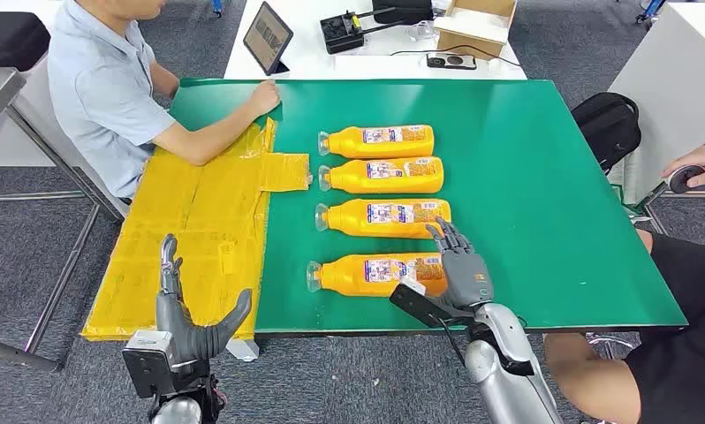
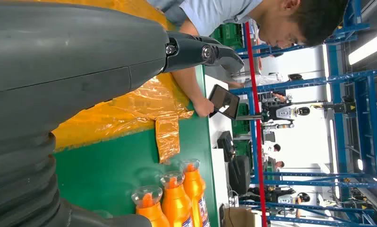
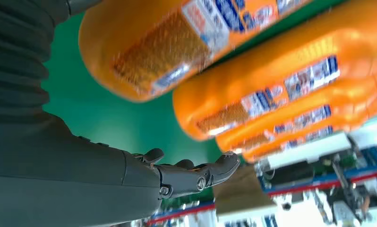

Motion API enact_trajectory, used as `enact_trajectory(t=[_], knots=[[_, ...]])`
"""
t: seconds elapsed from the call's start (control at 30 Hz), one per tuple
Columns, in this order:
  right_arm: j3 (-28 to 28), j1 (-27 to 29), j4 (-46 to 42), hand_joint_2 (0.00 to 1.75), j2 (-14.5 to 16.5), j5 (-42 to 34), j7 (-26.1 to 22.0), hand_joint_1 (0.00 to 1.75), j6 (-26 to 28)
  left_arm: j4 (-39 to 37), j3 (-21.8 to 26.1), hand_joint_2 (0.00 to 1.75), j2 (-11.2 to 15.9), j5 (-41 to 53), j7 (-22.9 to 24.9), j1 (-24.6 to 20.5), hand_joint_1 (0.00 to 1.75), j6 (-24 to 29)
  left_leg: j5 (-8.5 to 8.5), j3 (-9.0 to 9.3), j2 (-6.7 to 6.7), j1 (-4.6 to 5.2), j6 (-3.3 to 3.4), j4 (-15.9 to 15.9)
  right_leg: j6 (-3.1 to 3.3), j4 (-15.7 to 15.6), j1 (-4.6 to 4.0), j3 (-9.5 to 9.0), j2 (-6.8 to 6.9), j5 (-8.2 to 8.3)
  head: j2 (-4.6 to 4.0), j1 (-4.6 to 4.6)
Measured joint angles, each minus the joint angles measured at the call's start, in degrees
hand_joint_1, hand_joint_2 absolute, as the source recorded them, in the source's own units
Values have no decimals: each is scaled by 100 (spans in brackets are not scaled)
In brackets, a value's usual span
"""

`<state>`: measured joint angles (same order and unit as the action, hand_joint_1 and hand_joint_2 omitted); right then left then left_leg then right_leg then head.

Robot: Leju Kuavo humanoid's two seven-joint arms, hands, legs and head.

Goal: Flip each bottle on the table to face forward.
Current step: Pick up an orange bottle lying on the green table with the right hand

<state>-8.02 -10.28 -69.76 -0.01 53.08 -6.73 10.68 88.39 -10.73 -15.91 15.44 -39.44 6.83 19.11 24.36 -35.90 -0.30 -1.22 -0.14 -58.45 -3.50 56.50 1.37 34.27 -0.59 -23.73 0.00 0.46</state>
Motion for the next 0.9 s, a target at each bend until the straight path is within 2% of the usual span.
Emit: enact_trajectory(t=[0.3, 0.9], knots=[[-297, -208, 524, 175, -39, -48, -5, 0, -227, 0, -22, 175, 0, 23, 38, -37, 0, -56, 0, 0, 0, 0, 0, 0, 0, 0, 0, 1, 0, 0, 0, -2], [-760, -372, 825, 175, -191, 1091, 1122, 0, -450, 38, -63, 175, 2, 70, 65, 168, 0, 15, 1, 10, 2, -1, 0, 0, 1, -1, -1, -6, -1, -1, 0, -1]])
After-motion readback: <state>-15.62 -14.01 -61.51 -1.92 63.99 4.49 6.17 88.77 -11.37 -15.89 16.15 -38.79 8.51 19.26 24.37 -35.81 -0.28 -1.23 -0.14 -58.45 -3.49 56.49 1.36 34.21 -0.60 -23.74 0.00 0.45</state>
